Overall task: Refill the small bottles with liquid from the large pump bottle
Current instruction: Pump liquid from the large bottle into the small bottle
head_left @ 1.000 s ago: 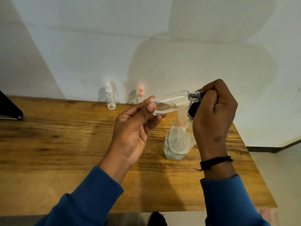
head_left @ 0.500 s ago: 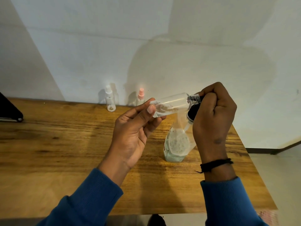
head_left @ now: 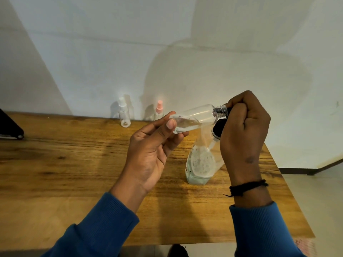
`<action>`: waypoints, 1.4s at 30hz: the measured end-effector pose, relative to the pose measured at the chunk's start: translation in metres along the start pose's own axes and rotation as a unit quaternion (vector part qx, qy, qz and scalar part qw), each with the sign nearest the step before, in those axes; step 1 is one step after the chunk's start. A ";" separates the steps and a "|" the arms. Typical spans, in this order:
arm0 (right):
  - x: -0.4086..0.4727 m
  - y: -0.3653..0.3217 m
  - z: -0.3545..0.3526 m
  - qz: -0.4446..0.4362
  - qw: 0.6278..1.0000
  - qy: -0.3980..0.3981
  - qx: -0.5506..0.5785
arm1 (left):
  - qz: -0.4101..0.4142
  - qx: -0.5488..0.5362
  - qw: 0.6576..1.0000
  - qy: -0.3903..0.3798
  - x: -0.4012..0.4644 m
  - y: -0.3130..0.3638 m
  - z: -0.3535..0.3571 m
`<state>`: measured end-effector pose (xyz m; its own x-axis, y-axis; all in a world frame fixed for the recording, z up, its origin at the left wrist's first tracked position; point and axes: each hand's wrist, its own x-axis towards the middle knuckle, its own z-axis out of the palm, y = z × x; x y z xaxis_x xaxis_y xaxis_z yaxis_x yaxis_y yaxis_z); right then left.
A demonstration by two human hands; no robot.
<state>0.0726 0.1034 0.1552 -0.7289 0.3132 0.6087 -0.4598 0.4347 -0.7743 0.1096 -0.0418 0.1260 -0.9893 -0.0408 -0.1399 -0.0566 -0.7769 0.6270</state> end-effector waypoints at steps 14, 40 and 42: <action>0.001 -0.001 -0.003 -0.010 1.000 -0.003 -0.006 | 0.002 0.006 1.000 -0.004 -0.001 -0.001 0.002; 0.000 0.001 -0.001 -0.011 1.000 0.000 0.000 | 0.000 0.006 1.000 -0.006 -0.001 0.000 0.001; -0.001 0.004 0.002 -0.003 1.000 -0.002 0.004 | 0.002 0.003 1.000 -0.002 0.000 0.000 -0.001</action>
<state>0.0707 0.1030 0.1513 -0.7284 0.3068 0.6126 -0.4680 0.4302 -0.7719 0.1099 -0.0426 0.1250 -0.9901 -0.0424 -0.1341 -0.0526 -0.7726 0.6327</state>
